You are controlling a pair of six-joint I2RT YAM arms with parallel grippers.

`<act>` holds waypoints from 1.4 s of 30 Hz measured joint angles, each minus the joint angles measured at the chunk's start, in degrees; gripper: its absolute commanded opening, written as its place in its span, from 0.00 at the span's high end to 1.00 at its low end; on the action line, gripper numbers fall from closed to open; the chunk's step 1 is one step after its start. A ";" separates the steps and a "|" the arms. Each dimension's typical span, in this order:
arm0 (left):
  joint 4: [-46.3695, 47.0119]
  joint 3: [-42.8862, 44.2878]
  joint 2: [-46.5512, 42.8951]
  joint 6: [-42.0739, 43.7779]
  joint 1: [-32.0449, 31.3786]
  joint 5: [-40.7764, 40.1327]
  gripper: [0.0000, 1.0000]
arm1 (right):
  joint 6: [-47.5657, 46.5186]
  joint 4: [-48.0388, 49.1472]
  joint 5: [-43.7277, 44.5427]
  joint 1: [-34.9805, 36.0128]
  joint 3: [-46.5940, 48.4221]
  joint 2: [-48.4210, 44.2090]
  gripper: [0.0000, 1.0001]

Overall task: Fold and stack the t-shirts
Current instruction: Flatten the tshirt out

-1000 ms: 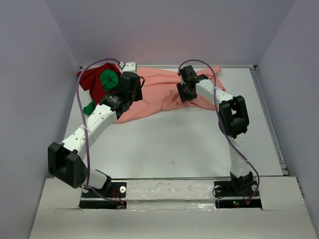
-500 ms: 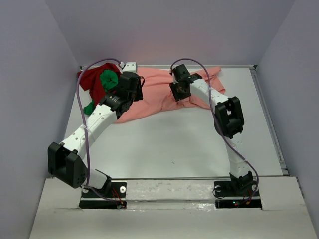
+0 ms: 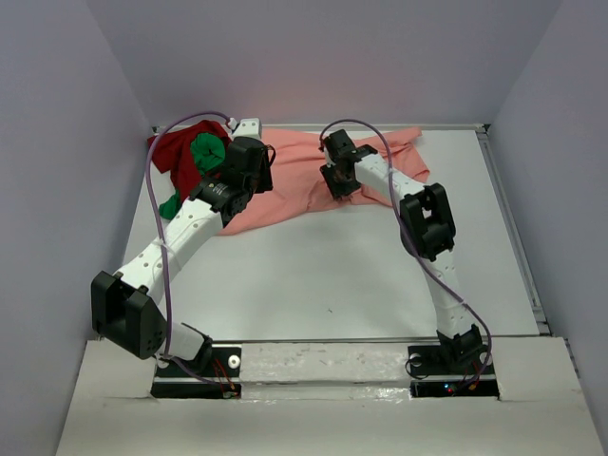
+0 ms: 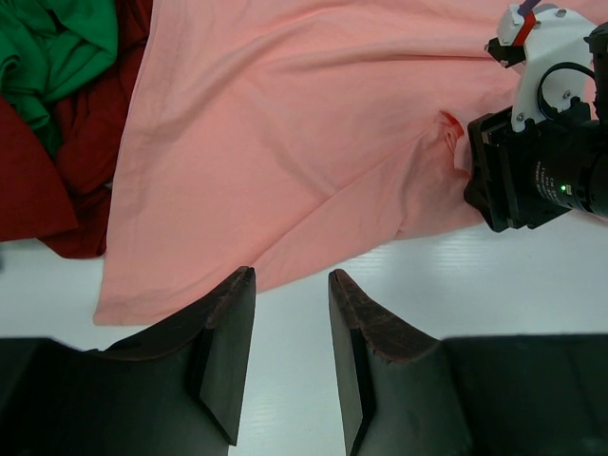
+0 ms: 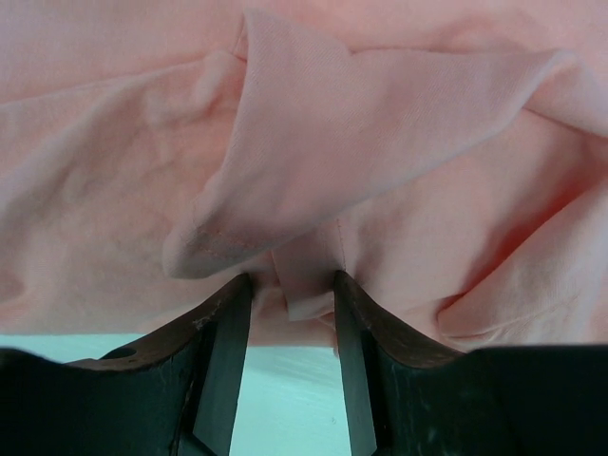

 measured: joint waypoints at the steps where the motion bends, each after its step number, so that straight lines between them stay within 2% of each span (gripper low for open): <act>1: 0.00 0.00 0.00 0.00 0.00 0.02 0.53 | -0.13 0.00 0.31 0.00 0.44 0.22 0.55; 42: 0.02 0.00 0.00 -0.02 0.00 0.81 0.53 | -0.37 -0.11 4.96 0.00 -0.70 -2.64 0.57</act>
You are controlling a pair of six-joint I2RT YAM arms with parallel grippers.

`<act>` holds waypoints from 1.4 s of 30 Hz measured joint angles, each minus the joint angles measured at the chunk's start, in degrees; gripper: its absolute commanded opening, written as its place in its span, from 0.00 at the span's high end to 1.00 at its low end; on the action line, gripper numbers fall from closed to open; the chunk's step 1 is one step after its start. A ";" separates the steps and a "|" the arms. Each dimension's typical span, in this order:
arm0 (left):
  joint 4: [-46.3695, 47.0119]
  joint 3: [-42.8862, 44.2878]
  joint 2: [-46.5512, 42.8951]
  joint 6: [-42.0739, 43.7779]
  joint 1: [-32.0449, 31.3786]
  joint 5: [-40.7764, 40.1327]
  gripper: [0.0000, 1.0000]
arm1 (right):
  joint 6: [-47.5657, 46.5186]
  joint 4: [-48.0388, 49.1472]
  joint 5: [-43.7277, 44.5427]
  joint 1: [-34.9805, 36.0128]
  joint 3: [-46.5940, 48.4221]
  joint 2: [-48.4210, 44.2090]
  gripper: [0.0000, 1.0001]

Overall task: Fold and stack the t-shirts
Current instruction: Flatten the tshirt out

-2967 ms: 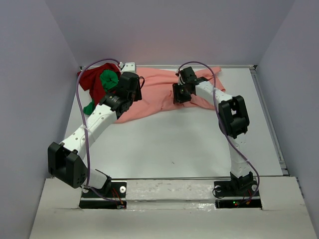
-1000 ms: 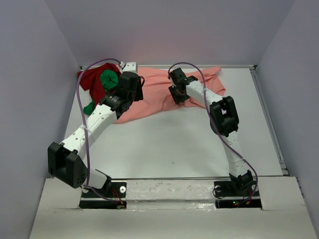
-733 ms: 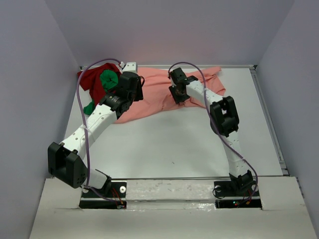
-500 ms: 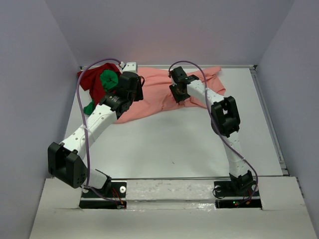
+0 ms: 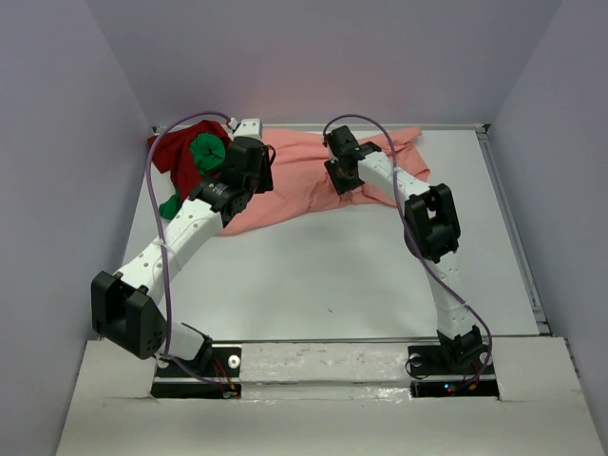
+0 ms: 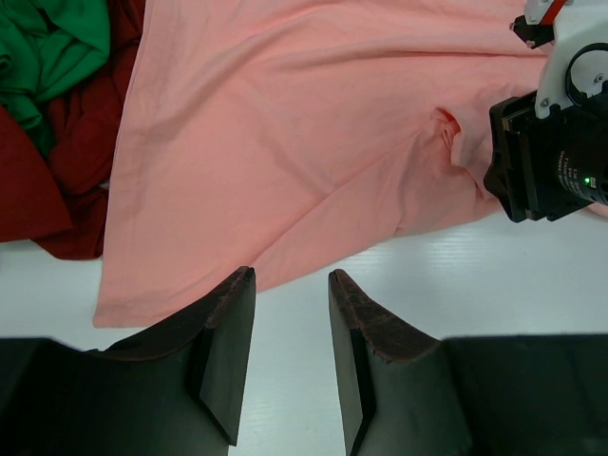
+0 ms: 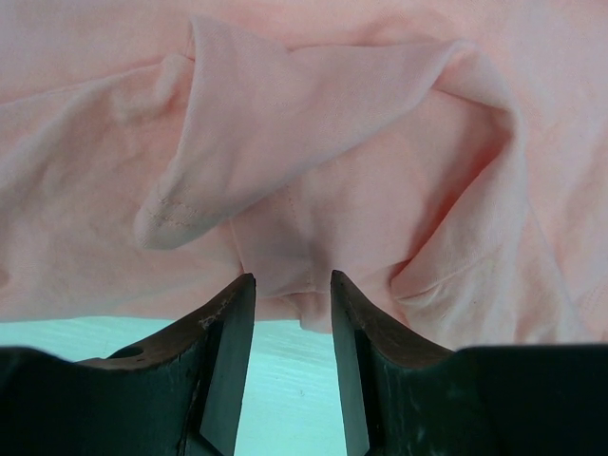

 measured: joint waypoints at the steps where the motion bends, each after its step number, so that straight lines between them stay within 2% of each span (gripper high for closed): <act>1: 0.00 0.00 0.00 0.00 0.00 0.00 0.53 | 0.00 -0.04 -0.02 0.00 -0.02 0.00 0.57; 42: 0.02 -0.11 0.00 0.02 0.00 0.28 0.53 | 0.31 0.57 -0.90 1.33 -0.98 1.95 0.59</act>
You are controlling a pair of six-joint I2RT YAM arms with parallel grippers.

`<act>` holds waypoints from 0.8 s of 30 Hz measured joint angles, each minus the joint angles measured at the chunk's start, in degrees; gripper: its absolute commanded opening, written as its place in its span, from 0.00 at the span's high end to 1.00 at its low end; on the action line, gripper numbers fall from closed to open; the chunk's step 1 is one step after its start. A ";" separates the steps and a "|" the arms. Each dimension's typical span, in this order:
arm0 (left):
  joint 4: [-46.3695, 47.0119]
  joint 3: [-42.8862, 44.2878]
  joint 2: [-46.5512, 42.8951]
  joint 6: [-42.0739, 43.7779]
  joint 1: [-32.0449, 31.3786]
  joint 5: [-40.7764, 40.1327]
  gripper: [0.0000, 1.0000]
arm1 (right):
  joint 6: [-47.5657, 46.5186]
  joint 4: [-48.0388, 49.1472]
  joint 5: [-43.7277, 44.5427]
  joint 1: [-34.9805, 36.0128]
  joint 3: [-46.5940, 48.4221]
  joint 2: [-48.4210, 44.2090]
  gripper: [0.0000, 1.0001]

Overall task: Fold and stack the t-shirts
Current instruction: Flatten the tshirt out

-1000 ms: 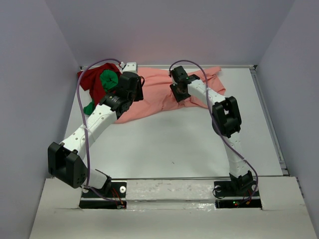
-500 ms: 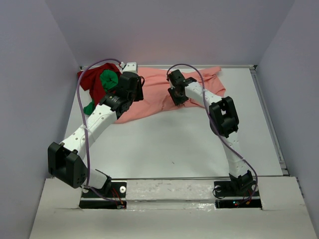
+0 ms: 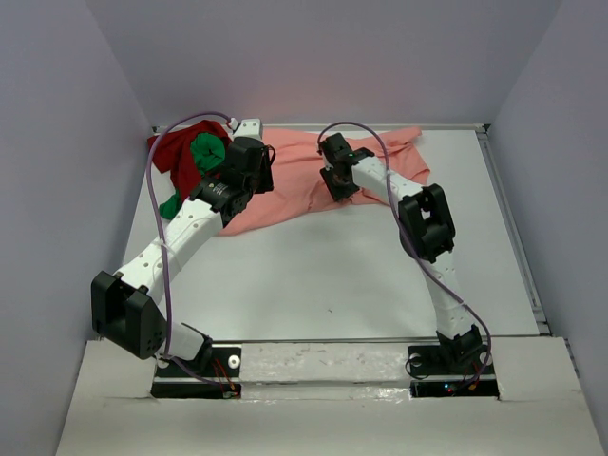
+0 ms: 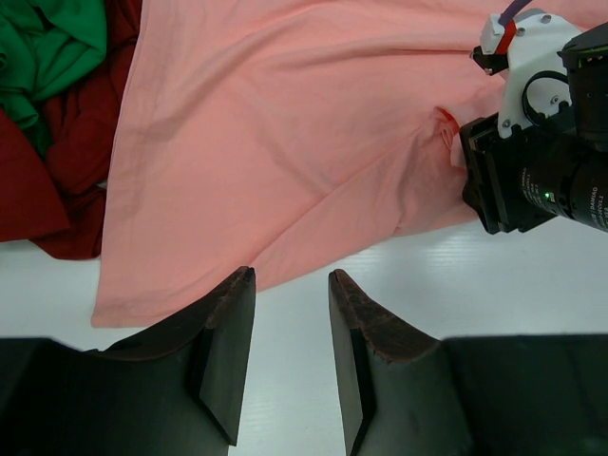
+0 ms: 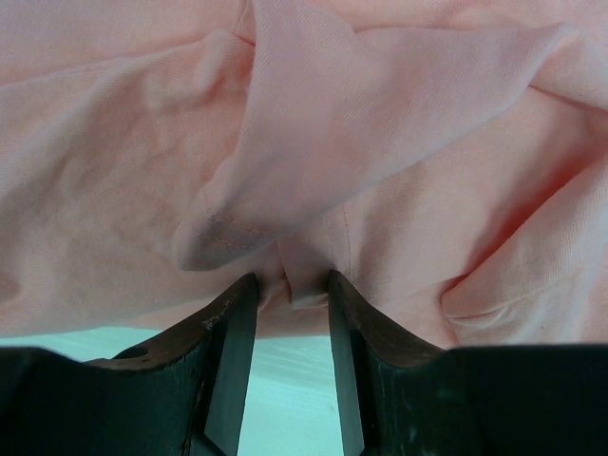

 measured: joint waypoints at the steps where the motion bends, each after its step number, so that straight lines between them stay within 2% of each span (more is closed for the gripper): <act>1: 0.00 0.00 0.00 0.00 0.00 0.02 0.53 | 0.00 0.02 0.11 0.00 -0.04 0.00 0.59; 24: 0.42 -0.59 0.00 0.00 0.00 0.48 0.53 | -0.07 0.02 1.90 0.00 -0.98 -2.67 0.59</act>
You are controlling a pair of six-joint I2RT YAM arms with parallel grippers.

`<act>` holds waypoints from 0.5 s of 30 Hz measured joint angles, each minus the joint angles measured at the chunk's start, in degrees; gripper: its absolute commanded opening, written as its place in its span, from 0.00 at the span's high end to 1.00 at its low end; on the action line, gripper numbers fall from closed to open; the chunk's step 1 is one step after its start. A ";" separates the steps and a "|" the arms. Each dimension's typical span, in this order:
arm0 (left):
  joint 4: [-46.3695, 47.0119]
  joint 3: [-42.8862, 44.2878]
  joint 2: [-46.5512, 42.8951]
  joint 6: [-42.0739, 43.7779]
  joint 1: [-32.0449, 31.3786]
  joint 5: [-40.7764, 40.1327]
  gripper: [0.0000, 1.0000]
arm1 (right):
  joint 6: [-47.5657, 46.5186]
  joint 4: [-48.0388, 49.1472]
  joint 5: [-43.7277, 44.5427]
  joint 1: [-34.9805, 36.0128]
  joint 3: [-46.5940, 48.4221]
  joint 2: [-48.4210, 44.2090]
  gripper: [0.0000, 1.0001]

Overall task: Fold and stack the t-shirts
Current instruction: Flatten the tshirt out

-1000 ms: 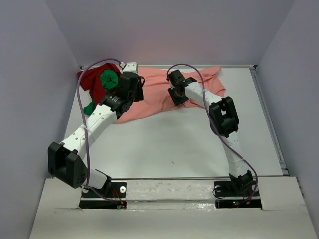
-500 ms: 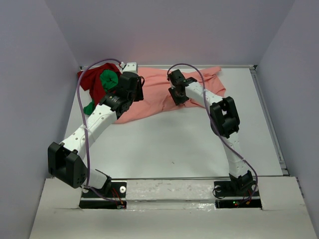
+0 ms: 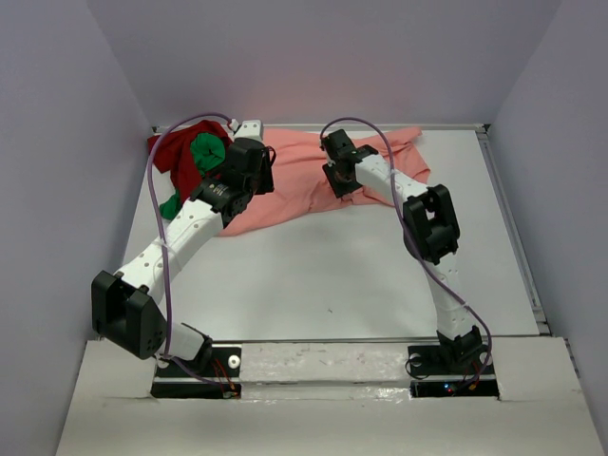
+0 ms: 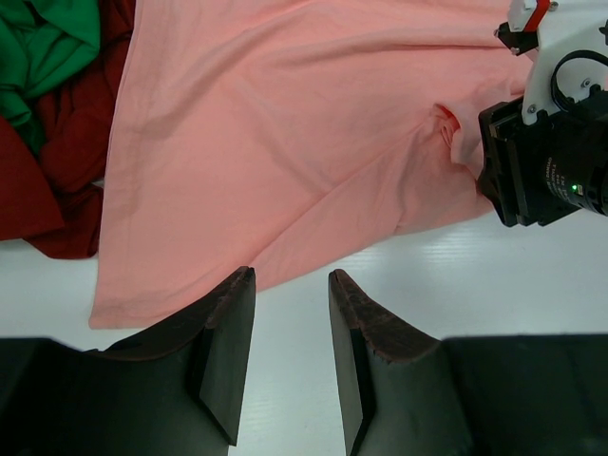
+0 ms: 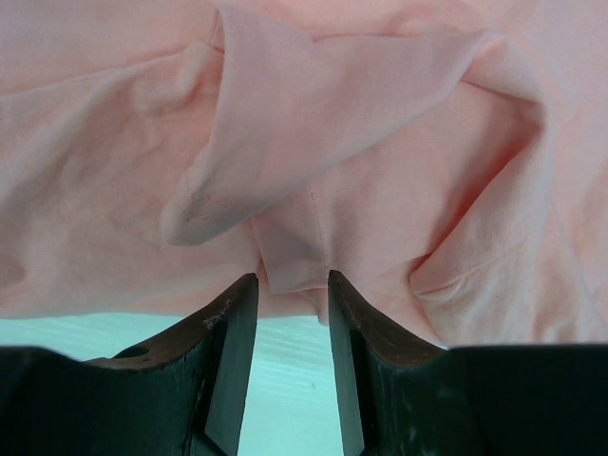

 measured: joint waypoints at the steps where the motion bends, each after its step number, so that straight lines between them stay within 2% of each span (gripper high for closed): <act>1: 0.00 0.00 0.00 0.00 0.00 0.00 0.53 | 0.00 -0.02 0.00 0.00 0.00 0.00 0.59; 15: -0.02 0.00 0.00 0.02 0.00 -0.04 0.53 | 0.00 -0.02 -0.04 0.00 -0.61 0.02 0.62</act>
